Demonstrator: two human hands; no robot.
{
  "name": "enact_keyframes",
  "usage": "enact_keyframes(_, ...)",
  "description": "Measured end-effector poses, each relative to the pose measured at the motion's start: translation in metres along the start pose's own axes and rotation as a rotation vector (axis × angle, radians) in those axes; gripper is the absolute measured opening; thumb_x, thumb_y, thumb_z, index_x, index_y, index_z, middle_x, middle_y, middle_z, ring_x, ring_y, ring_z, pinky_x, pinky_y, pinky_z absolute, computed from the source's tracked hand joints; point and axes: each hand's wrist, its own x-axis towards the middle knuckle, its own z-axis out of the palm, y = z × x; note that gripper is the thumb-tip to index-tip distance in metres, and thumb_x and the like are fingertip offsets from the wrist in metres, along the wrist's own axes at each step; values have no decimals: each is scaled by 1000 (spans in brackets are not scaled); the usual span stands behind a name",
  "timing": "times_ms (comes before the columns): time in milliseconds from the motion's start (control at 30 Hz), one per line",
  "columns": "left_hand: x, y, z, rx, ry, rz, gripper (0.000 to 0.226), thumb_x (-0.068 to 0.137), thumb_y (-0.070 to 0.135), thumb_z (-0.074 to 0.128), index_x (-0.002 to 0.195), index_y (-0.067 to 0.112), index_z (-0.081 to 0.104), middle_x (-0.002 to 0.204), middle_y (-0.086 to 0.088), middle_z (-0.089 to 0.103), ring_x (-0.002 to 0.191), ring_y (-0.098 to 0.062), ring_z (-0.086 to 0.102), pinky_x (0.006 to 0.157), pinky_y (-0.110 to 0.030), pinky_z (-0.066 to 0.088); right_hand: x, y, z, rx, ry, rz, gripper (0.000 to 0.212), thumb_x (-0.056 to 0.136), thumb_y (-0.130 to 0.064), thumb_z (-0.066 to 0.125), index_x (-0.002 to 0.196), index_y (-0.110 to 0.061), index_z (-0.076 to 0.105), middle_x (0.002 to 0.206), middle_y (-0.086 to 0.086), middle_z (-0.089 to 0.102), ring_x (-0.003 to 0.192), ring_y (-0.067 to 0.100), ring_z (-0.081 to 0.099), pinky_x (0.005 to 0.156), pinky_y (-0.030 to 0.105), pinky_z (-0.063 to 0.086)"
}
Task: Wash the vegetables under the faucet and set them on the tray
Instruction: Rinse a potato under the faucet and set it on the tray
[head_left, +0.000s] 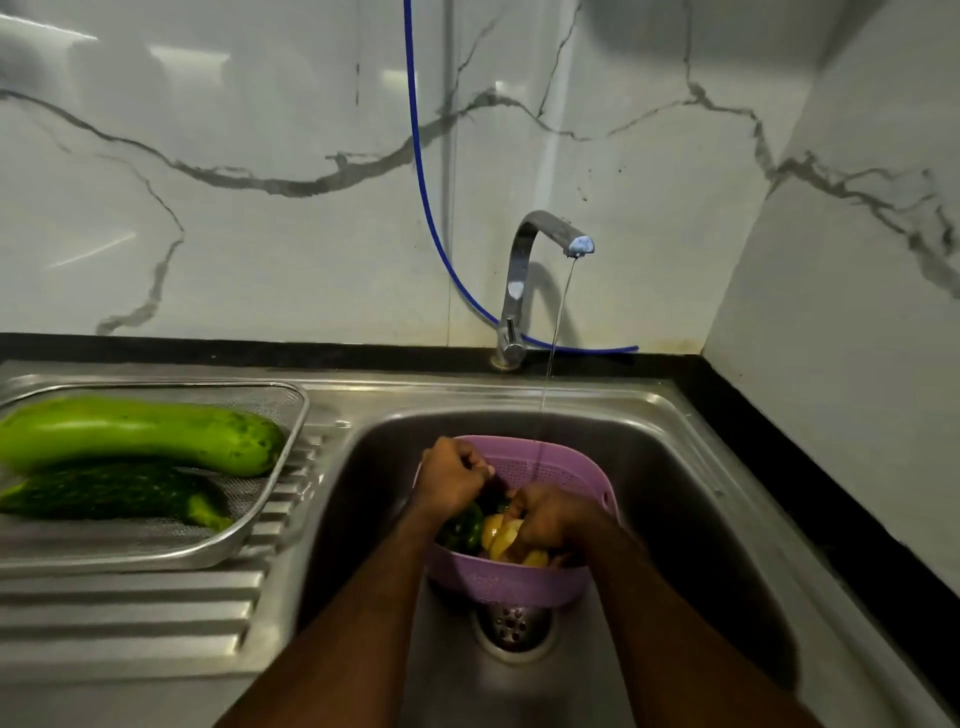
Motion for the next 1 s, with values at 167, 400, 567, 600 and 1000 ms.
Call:
enact_keyframes(167, 9, -9, 7, -174, 53, -95, 12, 94, 12, 61, 86, 11, 70, 82, -9, 73, 73, -21, 71, 63, -28, 57, 18, 14, -1, 369, 162, 1, 36, 82, -26, 86, 106, -20, 60, 106, 11, 65, 96, 29, 70, 70, 43, 64)
enact_keyframes(400, -5, 10, 15, -557, -83, -189, 26, 105, 24, 47, 105, 8, 67, 89, -18, 71, 59, -21, 65, 47, -28, 50, 26, 7, -13, 971, 424, 11, 33, 91, -48, 74, 106, -20, 62, 110, 17, 72, 82, 30, 74, 53, 30, 58)
enact_keyframes(567, -7, 14, 33, -736, -137, -136, 17, 98, 14, 61, 113, 12, 69, 104, -12, 75, 80, -24, 72, 58, -29, 58, 19, -1, -23, 1110, 275, -88, 20, 104, -32, 60, 104, -14, 69, 99, 16, 74, 77, 25, 75, 66, 40, 66)
enact_keyframes(600, -6, 12, 34, -767, -120, -146, 18, 97, 11, 61, 113, 10, 69, 106, -13, 75, 86, -26, 73, 63, -31, 60, 17, 0, -26, 1138, 232, -97, 16, 106, -25, 57, 104, -14, 68, 97, 15, 74, 75, 23, 74, 66, 40, 65)
enact_keyframes(1000, -7, 33, 38, -978, -97, -255, 18, 98, 13, 61, 115, 15, 67, 100, -12, 75, 67, -16, 71, 53, -26, 55, 12, -9, -35, 1275, 260, -98, 14, 106, -20, 55, 109, -14, 67, 100, 14, 72, 85, 29, 73, 75, 39, 62)
